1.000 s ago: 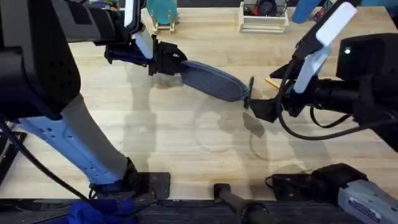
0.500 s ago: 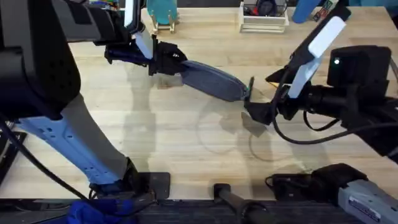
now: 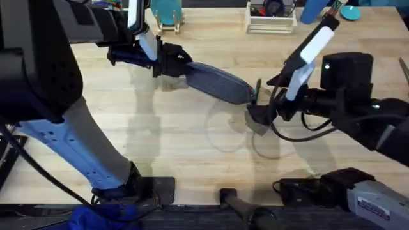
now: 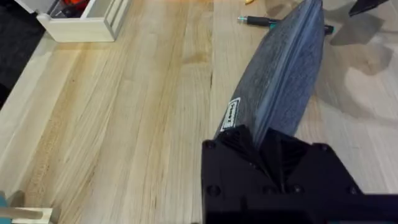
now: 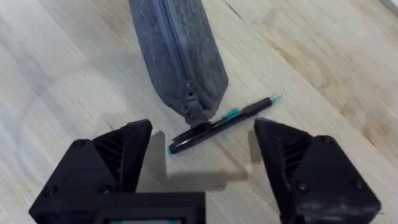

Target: Unzip the bag, pick up the pens from the table one at a time and place them inside, then zip the bag closed.

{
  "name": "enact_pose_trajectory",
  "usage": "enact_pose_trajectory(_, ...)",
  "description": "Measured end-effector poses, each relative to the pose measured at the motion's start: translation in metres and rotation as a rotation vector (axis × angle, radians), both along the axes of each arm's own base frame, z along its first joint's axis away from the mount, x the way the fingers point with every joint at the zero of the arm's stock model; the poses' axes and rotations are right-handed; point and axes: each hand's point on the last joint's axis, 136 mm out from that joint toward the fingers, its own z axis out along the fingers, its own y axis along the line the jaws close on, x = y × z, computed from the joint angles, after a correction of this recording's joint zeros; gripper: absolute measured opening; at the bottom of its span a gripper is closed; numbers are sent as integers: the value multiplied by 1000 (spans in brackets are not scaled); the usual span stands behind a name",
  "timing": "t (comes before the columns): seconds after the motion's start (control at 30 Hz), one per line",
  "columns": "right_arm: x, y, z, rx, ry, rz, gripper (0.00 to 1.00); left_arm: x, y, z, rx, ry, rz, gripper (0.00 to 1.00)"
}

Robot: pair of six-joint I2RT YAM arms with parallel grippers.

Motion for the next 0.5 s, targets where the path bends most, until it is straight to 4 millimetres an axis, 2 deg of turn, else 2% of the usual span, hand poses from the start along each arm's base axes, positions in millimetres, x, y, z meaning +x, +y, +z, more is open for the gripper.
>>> enact_pose_trajectory(0.3,6,3,-8,11,14,3,985,0,0,0,0,0,0,41)
enact_pose_trajectory(0.4,6,4,-9,13,14,4,919,0,0,0,0,0,0,41)
enact_pose_trajectory(0.5,6,4,-8,15,15,4,801,0,0,0,0,0,0,41)
